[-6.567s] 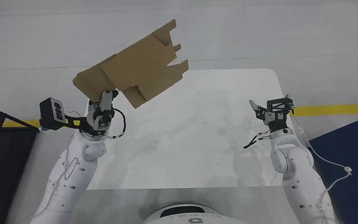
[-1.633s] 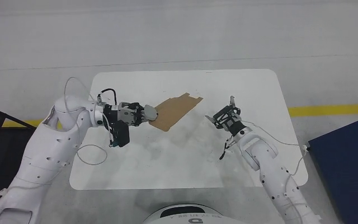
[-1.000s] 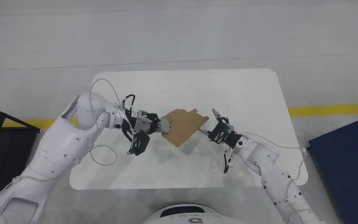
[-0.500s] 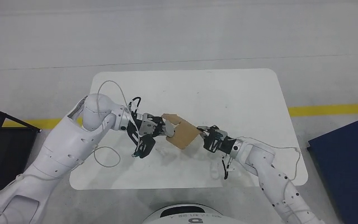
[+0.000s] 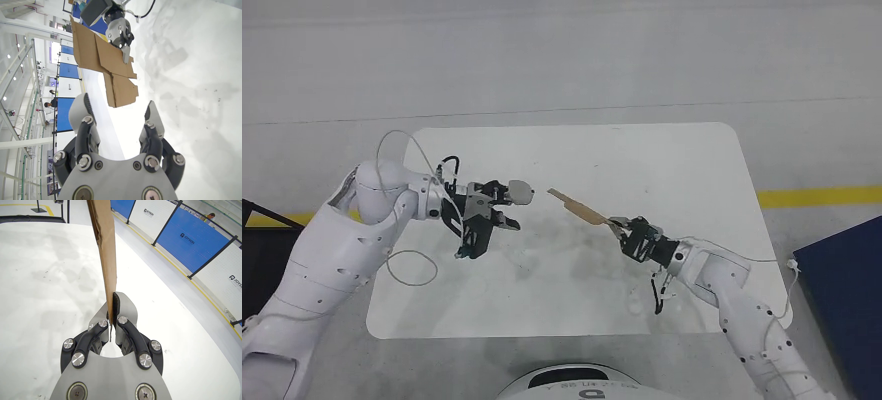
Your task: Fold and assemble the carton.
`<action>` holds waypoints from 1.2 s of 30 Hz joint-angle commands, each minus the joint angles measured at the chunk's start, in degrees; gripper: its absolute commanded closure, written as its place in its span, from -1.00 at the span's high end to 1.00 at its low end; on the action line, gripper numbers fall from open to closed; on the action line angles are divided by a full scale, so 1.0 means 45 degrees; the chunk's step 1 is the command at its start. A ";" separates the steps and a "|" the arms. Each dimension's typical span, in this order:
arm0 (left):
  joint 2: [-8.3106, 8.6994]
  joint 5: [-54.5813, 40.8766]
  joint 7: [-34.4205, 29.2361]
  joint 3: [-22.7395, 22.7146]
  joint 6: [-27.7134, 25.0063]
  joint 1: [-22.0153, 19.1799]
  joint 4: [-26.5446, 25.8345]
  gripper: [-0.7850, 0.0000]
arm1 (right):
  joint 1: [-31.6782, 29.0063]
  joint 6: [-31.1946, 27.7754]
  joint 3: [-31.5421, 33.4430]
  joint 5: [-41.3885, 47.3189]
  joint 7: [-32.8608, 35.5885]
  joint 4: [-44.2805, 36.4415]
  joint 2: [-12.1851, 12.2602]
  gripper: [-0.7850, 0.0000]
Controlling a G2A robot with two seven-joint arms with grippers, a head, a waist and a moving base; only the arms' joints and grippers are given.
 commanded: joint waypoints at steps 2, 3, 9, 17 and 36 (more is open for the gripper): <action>0.0051 -0.0109 -0.0113 -0.0024 -0.0038 0.0183 -0.0345 1.00 | -0.0166 0.0970 0.0062 -0.0125 -0.0073 -0.0168 -0.0015 -1.00; 0.0041 -0.0201 -0.0233 0.0001 -0.0001 0.0200 -0.0472 1.00 | -0.0236 0.1332 0.0023 -0.0238 -0.0175 -0.0194 -0.0025 -1.00; -0.0091 -0.1368 -0.1057 0.0003 0.0482 0.0183 -0.0714 1.00 | -0.0441 0.1139 0.0210 0.0320 -0.1440 -0.0105 0.0025 -1.00; -0.0118 -0.1665 -0.1600 -0.0055 0.0810 0.0251 -0.0853 1.00 | -0.0453 0.0572 0.0317 0.0815 -0.1504 -0.0014 0.0053 -1.00; -0.0524 -0.2123 -0.2583 0.1841 -0.2373 -0.0857 -0.0864 -0.09 | -0.1077 0.0984 0.0013 -0.1291 -0.1666 -0.0776 0.0264 -1.00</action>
